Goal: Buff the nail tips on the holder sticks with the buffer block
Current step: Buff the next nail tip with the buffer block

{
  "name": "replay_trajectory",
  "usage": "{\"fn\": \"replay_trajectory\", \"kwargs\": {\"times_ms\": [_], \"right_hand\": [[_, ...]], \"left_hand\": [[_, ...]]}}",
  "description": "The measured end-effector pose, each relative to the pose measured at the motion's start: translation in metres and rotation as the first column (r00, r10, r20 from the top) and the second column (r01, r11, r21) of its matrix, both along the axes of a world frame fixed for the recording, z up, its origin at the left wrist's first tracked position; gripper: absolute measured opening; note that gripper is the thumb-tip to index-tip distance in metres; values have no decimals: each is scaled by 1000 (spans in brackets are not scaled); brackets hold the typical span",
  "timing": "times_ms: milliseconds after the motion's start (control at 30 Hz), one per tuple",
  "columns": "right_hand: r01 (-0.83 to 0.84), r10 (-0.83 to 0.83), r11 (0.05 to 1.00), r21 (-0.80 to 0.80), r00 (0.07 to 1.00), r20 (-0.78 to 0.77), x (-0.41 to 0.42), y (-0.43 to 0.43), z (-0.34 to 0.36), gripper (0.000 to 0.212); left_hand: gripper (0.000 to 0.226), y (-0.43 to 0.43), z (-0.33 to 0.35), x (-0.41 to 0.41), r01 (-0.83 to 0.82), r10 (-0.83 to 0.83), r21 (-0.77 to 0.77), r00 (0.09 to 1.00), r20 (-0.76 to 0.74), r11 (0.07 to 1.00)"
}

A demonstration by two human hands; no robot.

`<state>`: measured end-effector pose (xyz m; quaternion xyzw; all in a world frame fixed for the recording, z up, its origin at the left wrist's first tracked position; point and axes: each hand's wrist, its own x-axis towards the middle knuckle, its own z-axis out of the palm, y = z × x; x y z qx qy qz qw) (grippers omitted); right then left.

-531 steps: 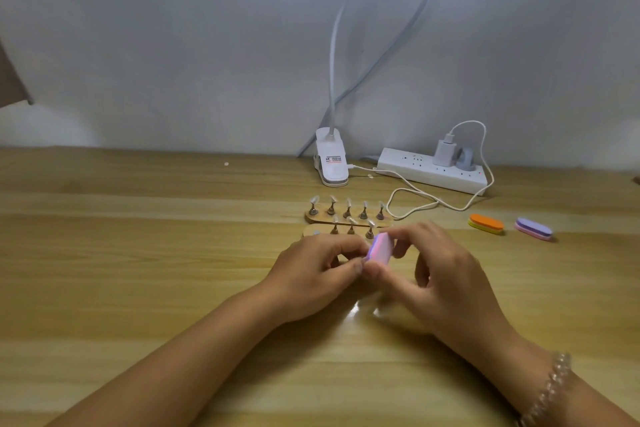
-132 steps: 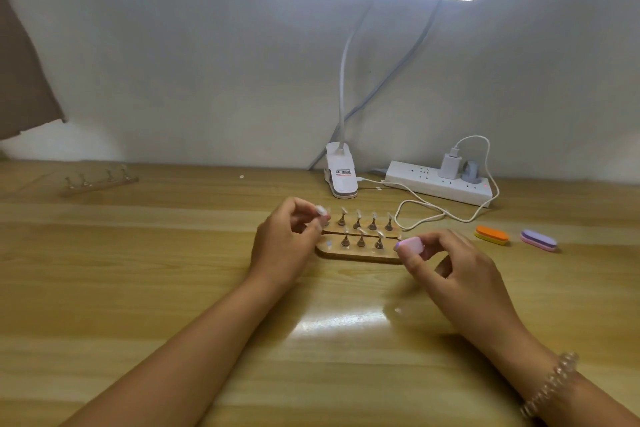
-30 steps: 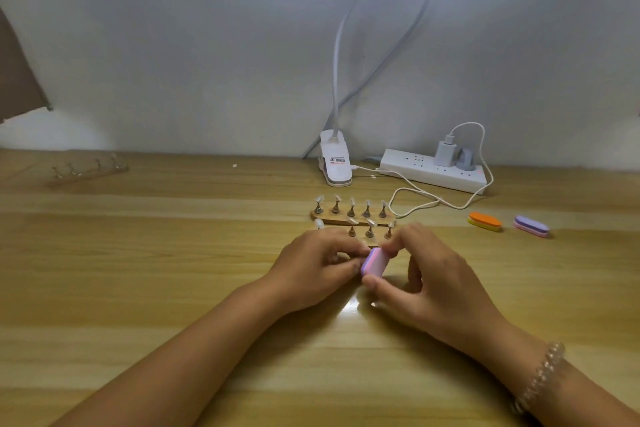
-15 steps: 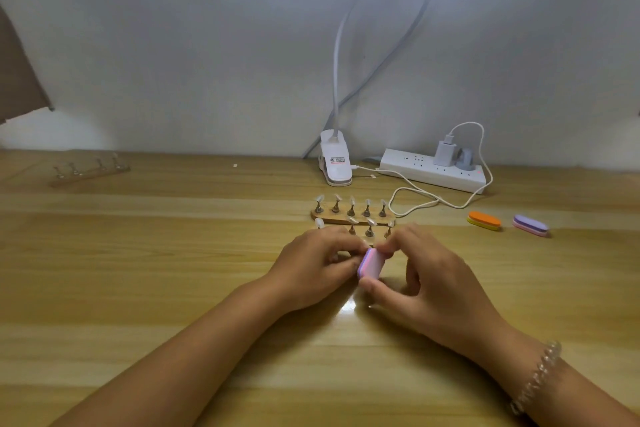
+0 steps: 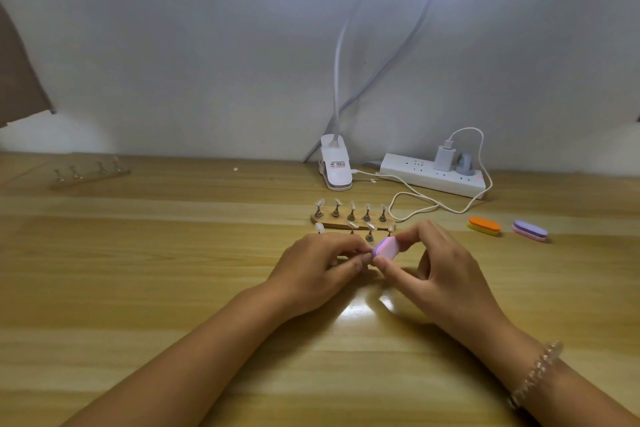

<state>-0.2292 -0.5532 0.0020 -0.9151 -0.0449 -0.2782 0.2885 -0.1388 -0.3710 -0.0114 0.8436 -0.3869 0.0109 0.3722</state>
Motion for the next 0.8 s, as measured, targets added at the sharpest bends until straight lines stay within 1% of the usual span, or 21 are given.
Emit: {"fn": "replay_trajectory", "kwargs": {"times_ms": [67, 100, 133, 200, 233, 333, 367, 400, 467, 500, 533, 600, 633, 667, 733, 800], "right_hand": [[-39, 39, 995, -91, 999, 1, -2, 3, -1, 34], [-64, 63, 993, -100, 998, -8, -3, 4, -1, 35], [-61, 60, 995, -72, 998, -20, -2, 4, 0, 34], [-6, 6, 1000, 15, 1000, -22, 1, 0, 1, 29], [12, -11, 1000, 19, 1000, -16, 2, -1, 1, 27], [-56, 56, 993, -101, 998, 1, -1, 3, -1, 31], [-79, 78, 992, -98, 997, -10, -2, 4, -1, 33], [-77, 76, 995, -58, 997, -27, -1, 3, 0, 34], [-19, 20, 1000, 22, 999, -38, 2, -1, 1, 33], [-4, 4, 1000, 12, 999, -32, 2, -2, 0, 32], [-11, 10, 999, -31, 1000, -24, 2, -1, -1, 31], [-58, 56, 993, -103, 998, -20, -1, 2, -3, 32], [-66, 63, 994, -91, 997, -33, -1, 3, -2, 32], [-51, 49, 998, -45, 998, -42, -1, 2, -1, 32], [3, -2, 1000, 24, 999, -50, 2, -1, 0, 31], [-15, 14, 1000, -17, 999, -33, 1, 0, -1, 30]], "left_hand": [[28, 0, 0, -1, -5, 5, 1, 1000, -3, 1000], [29, 0, 0, -1, -7, 7, 5, 1000, -2, 1000], [29, 0, 1, -1, -9, 9, 10, 1000, -1, 1000], [29, 0, 1, -1, -14, 14, 20, 1000, -3, 1000], [29, 0, 1, -2, -16, 16, 24, 1000, -4, 1000], [31, 1, 1, -2, -25, 25, 41, 1000, -11, 999], [32, 1, 1, -2, -28, 29, 47, 1000, -12, 998], [32, 1, 2, -2, -31, 31, 51, 999, -10, 998], [28, 1, 2, -2, -30, 30, 51, 1000, -4, 998], [27, 1, 2, -2, -29, 30, 46, 1000, -4, 998], [28, 1, 1, -2, -30, 30, 44, 1000, -8, 999], [33, 1, 1, -1, -31, 31, 49, 999, -12, 998], [33, 1, 1, -1, -29, 29, 50, 1000, -10, 998], [29, 1, 1, 0, -27, 28, 47, 1000, -7, 999], [19, 1, 0, 0, -24, 24, 32, 1000, 0, 999], [20, 1, 0, 0, -20, 20, 26, 1000, -8, 999]]}}
